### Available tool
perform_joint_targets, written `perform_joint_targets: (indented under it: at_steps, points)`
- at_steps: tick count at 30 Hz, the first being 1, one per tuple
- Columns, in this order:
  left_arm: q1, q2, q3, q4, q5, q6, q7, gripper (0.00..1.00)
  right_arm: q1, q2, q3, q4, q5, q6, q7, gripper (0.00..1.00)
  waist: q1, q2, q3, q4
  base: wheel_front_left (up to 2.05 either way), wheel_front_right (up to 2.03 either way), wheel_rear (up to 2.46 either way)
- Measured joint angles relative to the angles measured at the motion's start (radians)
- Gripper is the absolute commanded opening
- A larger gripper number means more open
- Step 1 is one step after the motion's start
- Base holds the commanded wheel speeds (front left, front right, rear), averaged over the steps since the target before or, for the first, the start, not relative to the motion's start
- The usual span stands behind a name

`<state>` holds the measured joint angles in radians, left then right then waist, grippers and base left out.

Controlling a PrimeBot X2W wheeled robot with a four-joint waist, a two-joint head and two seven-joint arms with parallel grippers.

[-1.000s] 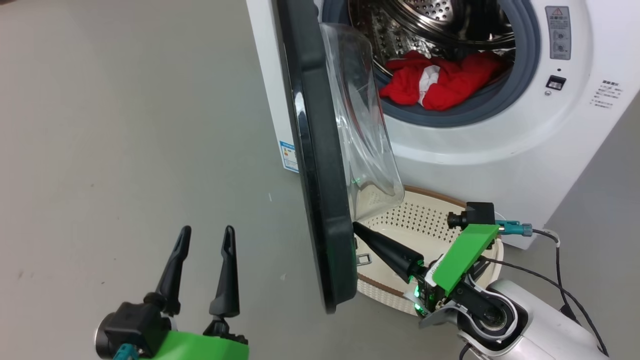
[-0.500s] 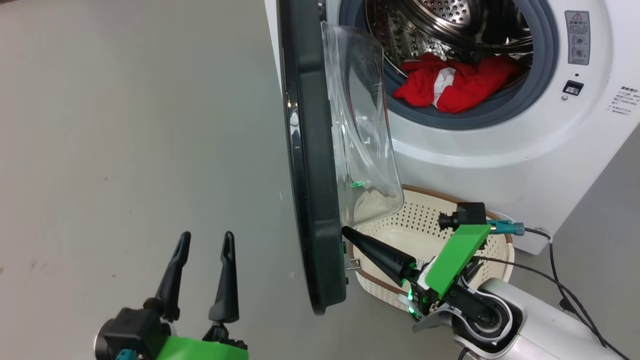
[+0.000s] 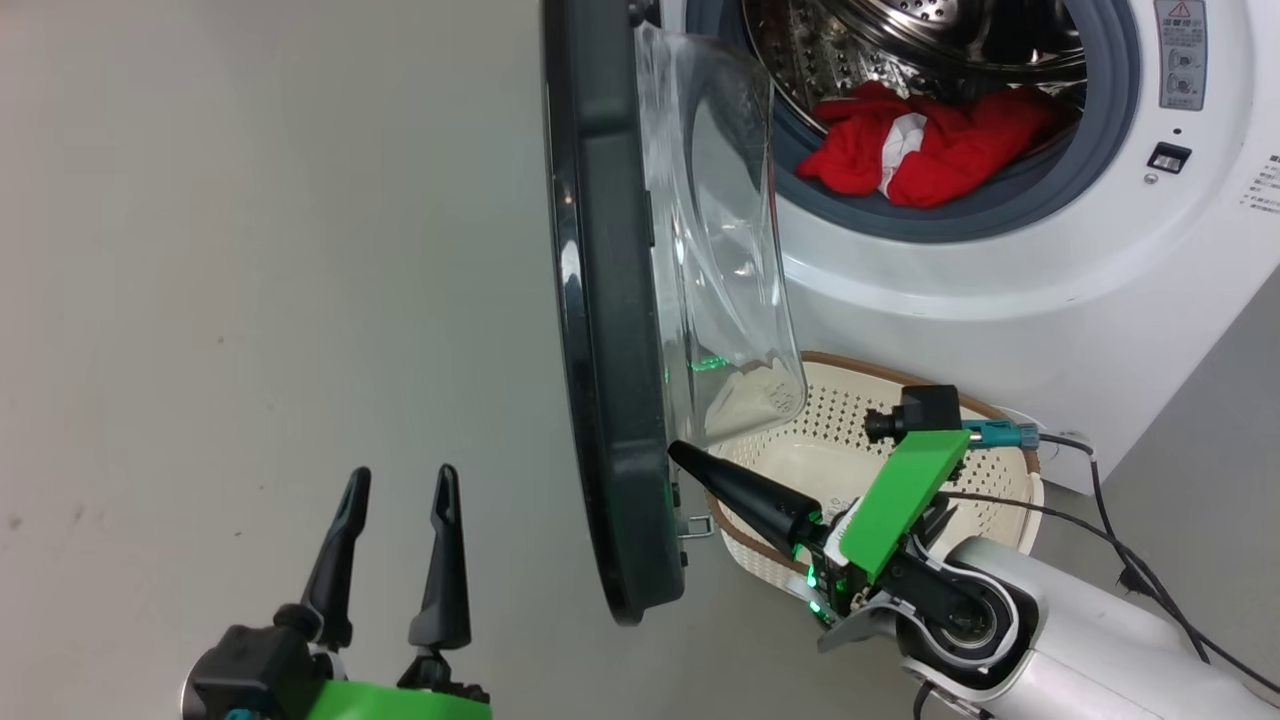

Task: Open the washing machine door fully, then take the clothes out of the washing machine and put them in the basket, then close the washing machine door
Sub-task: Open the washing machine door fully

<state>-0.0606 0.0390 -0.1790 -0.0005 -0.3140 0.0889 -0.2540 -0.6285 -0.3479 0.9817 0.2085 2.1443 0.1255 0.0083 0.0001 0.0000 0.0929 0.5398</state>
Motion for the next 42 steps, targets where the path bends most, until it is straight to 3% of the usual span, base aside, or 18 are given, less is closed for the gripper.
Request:
perform_joint_targets:
  at_steps: [14,17,18,19,25,32,42]
  points:
    - [0.0,0.0,-0.005,0.001,-0.022,0.009,0.0,1.0,-0.03,-0.027,0.051,-0.009,0.027,0.0,-0.064,0.0,-0.0001,0.0,-0.002,-0.001,0.0,0.0,0.0]
    - [0.0,0.0,-0.005,0.01,-0.029,0.008,0.0,1.0,-0.031,-0.037,0.057,-0.007,0.01,0.0,-0.105,0.48,0.0,0.0,-0.011,-0.004,0.0,0.0,0.0]
    - [0.0,0.0,-0.006,0.014,-0.03,0.007,0.0,1.0,-0.031,-0.041,0.057,-0.006,0.005,0.0,-0.121,0.87,-0.0001,0.0,-0.014,-0.005,0.0,0.0,0.0]
    - [0.0,0.0,-0.006,0.018,-0.03,0.007,0.0,1.0,-0.031,-0.046,0.057,-0.006,-0.007,0.0,-0.138,1.0,0.0,0.0,-0.017,-0.006,0.0,0.0,0.0]
    - [0.0,0.0,-0.01,0.041,-0.03,-0.003,0.0,1.0,-0.045,-0.082,0.099,0.044,-0.156,0.0,-0.233,1.0,-0.0001,0.0,-0.037,-0.015,0.0,0.0,0.0]
    - [0.0,0.001,-0.007,0.043,-0.029,-0.01,0.0,1.0,-0.051,-0.074,0.107,0.146,-0.314,0.0,-0.255,1.0,0.0,0.0,-0.045,-0.041,0.0,0.0,0.0]
    - [0.0,0.001,0.004,0.041,-0.029,-0.01,0.0,1.0,0.011,0.02,-0.087,0.299,-0.737,0.0,-0.256,1.0,0.0,0.0,-0.059,-0.074,0.0,0.0,0.0]
